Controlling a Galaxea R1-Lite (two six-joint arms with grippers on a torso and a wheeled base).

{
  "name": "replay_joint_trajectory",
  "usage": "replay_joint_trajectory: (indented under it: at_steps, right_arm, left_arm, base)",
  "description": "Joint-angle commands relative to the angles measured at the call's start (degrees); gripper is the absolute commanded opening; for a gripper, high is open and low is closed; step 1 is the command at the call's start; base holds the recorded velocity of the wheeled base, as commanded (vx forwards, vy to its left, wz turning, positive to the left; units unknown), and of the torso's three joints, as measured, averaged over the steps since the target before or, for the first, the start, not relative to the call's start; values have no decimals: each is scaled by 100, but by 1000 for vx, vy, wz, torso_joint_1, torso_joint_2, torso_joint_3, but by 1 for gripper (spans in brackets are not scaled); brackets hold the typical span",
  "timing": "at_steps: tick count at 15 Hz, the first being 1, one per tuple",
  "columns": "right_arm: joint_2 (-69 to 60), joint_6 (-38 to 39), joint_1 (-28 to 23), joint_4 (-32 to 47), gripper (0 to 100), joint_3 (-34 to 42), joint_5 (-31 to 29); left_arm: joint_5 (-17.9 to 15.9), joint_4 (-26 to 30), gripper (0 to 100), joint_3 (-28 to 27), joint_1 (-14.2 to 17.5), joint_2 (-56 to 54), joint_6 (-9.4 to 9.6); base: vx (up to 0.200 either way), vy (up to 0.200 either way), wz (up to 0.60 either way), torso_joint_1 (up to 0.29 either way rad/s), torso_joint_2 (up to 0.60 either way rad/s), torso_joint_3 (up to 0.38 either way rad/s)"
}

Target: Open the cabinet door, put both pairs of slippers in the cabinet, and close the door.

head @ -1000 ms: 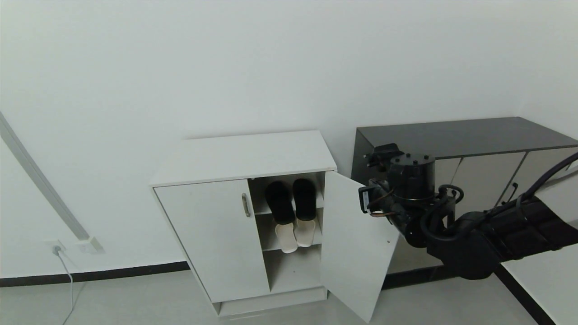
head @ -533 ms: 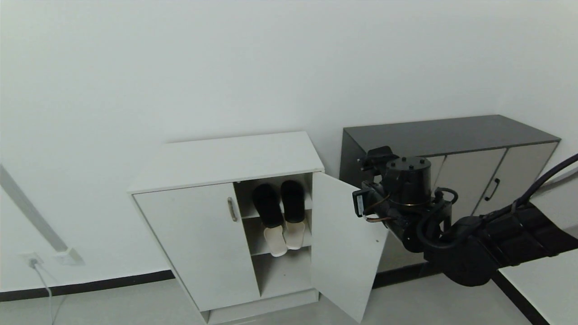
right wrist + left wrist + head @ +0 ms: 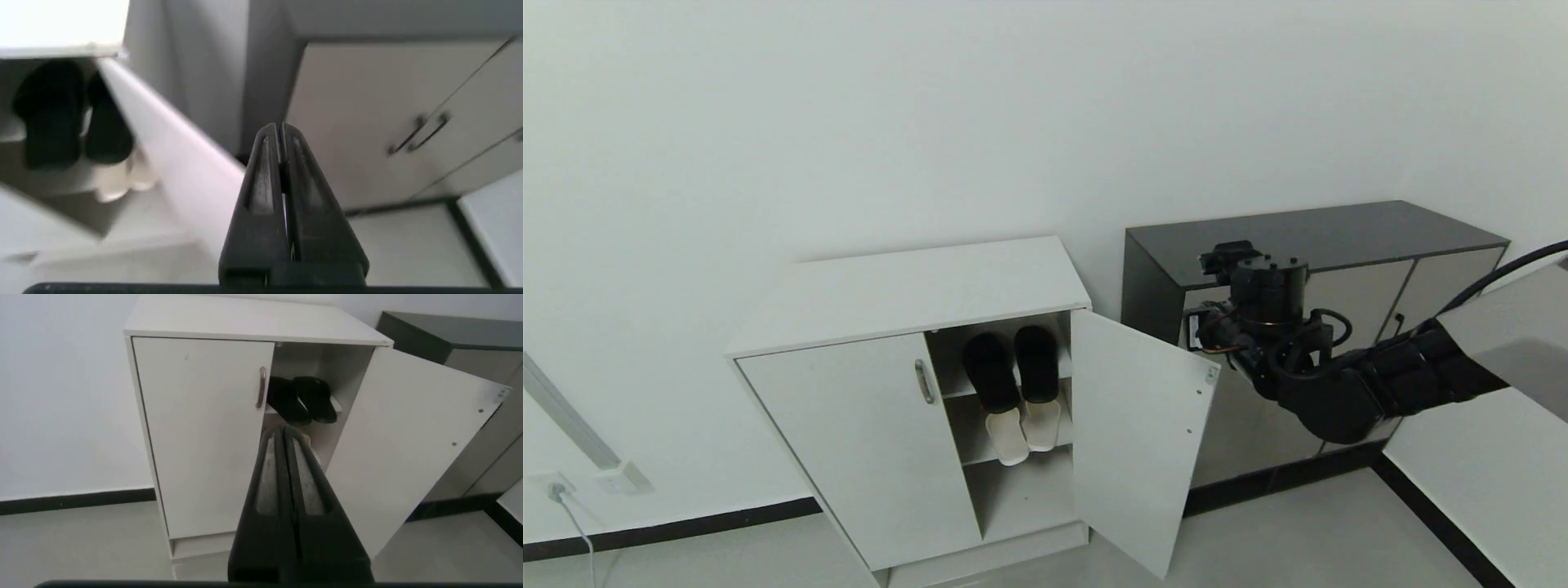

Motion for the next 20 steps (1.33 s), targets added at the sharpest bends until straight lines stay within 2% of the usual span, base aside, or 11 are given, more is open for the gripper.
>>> replay_joint_trajectory:
  at_steps: [1,3,5,11,14,20]
  right_arm:
    - [237,520,-128,863,0,-728,19]
    - [211,1021,-154,1926,0,-1317,274]
    - [263,1100,-242,2313,0,-1668,291]
    - [993,1117,-655,2454,0,-2407,432]
    - [1160,1223,-717,2577,0,-2477,713]
    - [1590,1223,-734,2585,0,-2635,722]
  left_arm:
    - [0,-4,0,1,8,-1,-2]
    - [0,-4,0,1,8,-1,-2]
    - [0,-4,0,1,8,-1,-2]
    - [0,-4,0,1,8,-1,-2]
    - [0,-4,0,1,8,-1,-2]
    - [0,-4,0,-8,8,-1,-2]
  base:
    - [-200,0,0,7,2,-2]
    - [-200,0,0,12,10,2]
    - [0,0,0,0,0,0]
    - [0,0,0,0,0,0]
    - [0,0,0,0,0,0]
    - [0,0,0,0,0,0]
